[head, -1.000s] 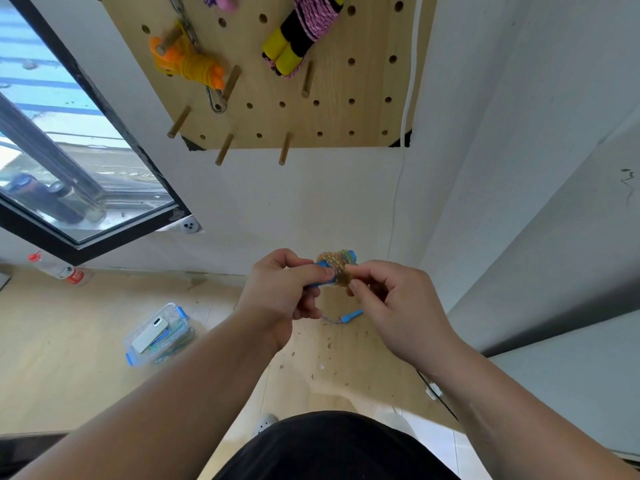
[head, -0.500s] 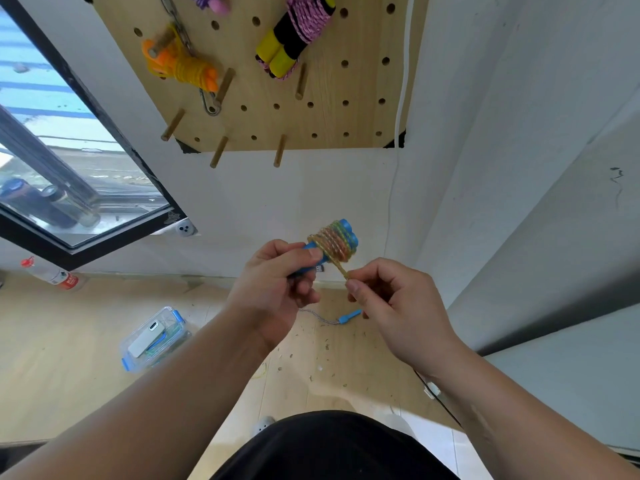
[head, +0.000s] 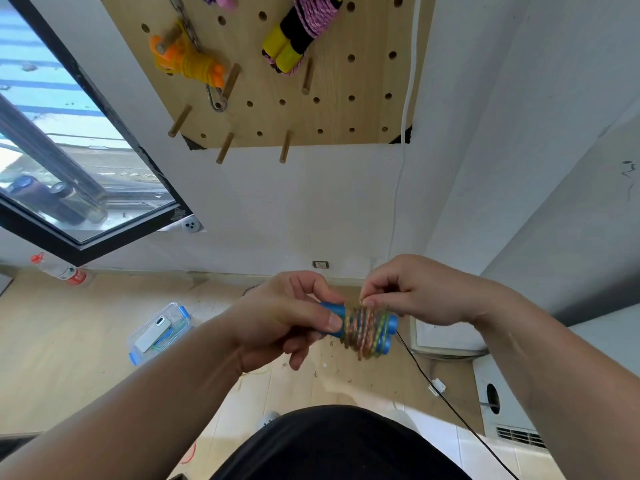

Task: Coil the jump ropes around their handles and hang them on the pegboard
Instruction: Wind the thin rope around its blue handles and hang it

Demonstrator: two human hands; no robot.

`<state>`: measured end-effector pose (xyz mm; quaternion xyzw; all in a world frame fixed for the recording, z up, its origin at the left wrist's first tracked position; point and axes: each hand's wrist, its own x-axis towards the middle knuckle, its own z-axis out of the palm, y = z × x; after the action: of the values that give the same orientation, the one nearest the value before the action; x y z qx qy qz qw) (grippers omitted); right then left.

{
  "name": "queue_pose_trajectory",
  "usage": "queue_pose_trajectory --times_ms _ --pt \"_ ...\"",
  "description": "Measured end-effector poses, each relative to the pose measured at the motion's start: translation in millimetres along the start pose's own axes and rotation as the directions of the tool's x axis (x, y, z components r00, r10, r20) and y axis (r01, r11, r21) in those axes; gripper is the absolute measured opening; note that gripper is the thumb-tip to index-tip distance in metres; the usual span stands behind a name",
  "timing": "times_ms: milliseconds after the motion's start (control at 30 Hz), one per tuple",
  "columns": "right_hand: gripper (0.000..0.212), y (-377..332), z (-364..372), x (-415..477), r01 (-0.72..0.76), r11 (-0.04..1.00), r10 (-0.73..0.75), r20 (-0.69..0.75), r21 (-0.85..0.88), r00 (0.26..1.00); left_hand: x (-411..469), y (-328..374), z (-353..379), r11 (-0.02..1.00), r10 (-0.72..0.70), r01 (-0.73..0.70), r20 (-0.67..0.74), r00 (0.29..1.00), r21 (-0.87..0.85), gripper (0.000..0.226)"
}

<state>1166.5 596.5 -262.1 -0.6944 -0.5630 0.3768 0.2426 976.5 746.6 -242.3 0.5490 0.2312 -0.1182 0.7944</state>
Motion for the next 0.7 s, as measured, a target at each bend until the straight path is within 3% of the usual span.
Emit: queue_pose_trajectory --times_ms 100,233,333,400,467,533,600,700 --pt "0.012 -11.1 -5.5 11.9 -0.016 0.993 0.019 0.028 -0.115 0.999 6.7 -7.3 -7.5 0.981 -0.024 0.047 -0.124 0.992 0.186 0.024" --pt "0.015 -24.8 13.8 28.4 -0.108 0.902 0.075 -0.095 -0.418 0.993 14.6 -15.5 -13.6 0.881 0.055 0.081 -0.273 0.961 0.466 0.022" --pt "0.018 -33.2 34.5 34.1 -0.215 0.884 0.142 -0.2 -0.415 0.969 19.7 -23.1 -7.7 0.762 0.162 0.13 -0.38 0.911 0.635 0.02" --pt "0.024 -35.8 42.8 34.0 -0.261 0.904 0.178 -0.256 -0.34 0.95 24.7 -28.5 -4.9 0.744 0.224 0.149 -0.454 0.862 0.651 0.021" --pt "0.029 -38.5 48.6 30.8 -0.258 0.93 0.17 -0.316 -0.263 0.933 29.5 -30.9 -5.6 0.788 0.253 0.155 -0.544 0.8 0.596 0.025" --pt "0.028 -41.0 55.8 27.0 -0.218 0.949 0.123 -0.371 -0.226 0.92 31.3 -28.4 -7.0 0.912 0.186 0.101 -0.621 0.761 0.396 0.027" --pt "0.025 -41.6 64.3 23.5 -0.158 0.969 0.058 -0.448 -0.189 0.892 32.3 -23.3 -7.3 0.988 0.095 0.007 -0.637 0.765 0.156 0.026" --pt "0.017 -39.0 70.0 16.3 -0.04 0.996 -0.021 -0.619 -0.084 0.785 31.5 -15.6 -1.4 0.995 0.045 -0.087 -0.604 0.796 -0.04 0.027"
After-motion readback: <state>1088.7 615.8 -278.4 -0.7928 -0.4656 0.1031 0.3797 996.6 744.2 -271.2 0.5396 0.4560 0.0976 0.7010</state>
